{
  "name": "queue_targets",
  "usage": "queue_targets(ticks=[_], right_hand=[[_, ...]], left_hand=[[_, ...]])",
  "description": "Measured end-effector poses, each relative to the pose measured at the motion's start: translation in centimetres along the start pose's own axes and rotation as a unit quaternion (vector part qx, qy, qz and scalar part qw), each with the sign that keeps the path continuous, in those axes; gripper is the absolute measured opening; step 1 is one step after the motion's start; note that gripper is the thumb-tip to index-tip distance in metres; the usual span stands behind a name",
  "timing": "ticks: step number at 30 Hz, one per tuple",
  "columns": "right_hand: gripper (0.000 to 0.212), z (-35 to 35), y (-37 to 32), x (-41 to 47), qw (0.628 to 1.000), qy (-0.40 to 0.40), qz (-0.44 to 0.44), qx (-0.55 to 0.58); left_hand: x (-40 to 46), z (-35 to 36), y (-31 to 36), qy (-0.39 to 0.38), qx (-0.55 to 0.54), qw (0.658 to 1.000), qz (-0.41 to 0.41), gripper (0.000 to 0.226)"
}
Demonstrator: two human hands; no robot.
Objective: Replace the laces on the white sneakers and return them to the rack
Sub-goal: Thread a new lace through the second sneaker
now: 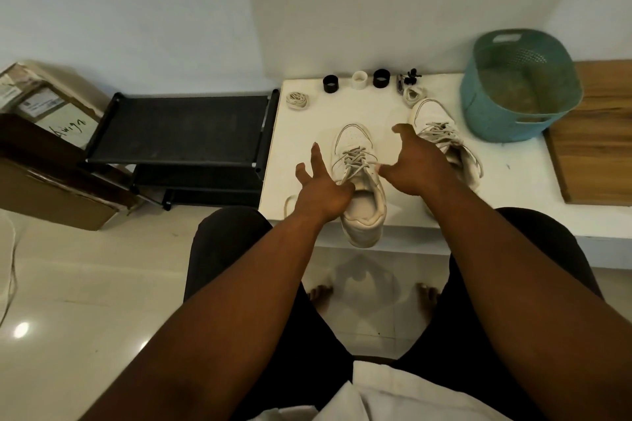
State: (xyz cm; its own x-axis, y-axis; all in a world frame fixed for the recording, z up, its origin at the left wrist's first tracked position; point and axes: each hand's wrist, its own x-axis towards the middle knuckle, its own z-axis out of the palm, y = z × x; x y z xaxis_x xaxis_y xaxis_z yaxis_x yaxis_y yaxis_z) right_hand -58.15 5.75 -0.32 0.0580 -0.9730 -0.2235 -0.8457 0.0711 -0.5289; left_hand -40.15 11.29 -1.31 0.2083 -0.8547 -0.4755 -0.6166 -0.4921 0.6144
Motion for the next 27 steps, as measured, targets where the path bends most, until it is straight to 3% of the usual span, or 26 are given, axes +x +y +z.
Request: queue_targets(ticks=[1,4,5,9,13,16,18,20,23,27], right_hand=[[0.071,0.0,0.0,-0.1,0.999,-0.015,-0.009,-0.028],[0.035,-0.3,0.2,-0.2,0.992,-0.012,-0.031,-0.124],[0.032,-0.4,0.3,-0.2,0.991,0.018,-0.042,-0.124],[0.027,-1.6,0.6,-0.4,0.988,0.149,-0.04,-0.021],[0.024,-1.2,0.5,-0.7,0.985,0.158,-0.043,0.046],[0.04,-1.8,0.6,-0.6,0.976,0.169,-0.07,0.118],[0.046,-2.1,0.4,-0.6,0.965,0.191,-0.102,0.151],[0.042,-2.0,0.1,-0.9,0.952,0.195,-0.129,0.196],[0.037,-1.8,-0.8,-1.5,0.91,0.099,-0.13,0.381],[0.053,-2.0,-1.9,-1.9,0.853,-0.012,-0.092,0.513]], left_hand=[[-0.1,0.0,0.0,0.002,0.002,1.0,0.001,0.102],[-0.1,0.1,0.1,0.005,0.005,1.0,-0.001,0.101],[-0.1,0.1,0.1,0.005,0.004,1.0,-0.001,0.1],[-0.1,0.1,0.1,0.003,0.013,1.0,0.011,0.099],[0.2,0.0,-0.2,-0.013,0.023,1.0,0.017,0.102],[0.7,-0.9,-0.3,-0.036,-0.019,0.999,0.018,0.112],[1.4,-1.9,-0.2,0.002,-0.096,0.994,0.056,0.098],[1.5,-2.6,0.1,0.051,-0.193,0.976,0.088,0.066],[1.0,-2.8,1.0,0.094,-0.215,0.961,0.148,0.03],[0.2,-2.5,2.6,0.078,-0.226,0.947,0.213,0.018]])
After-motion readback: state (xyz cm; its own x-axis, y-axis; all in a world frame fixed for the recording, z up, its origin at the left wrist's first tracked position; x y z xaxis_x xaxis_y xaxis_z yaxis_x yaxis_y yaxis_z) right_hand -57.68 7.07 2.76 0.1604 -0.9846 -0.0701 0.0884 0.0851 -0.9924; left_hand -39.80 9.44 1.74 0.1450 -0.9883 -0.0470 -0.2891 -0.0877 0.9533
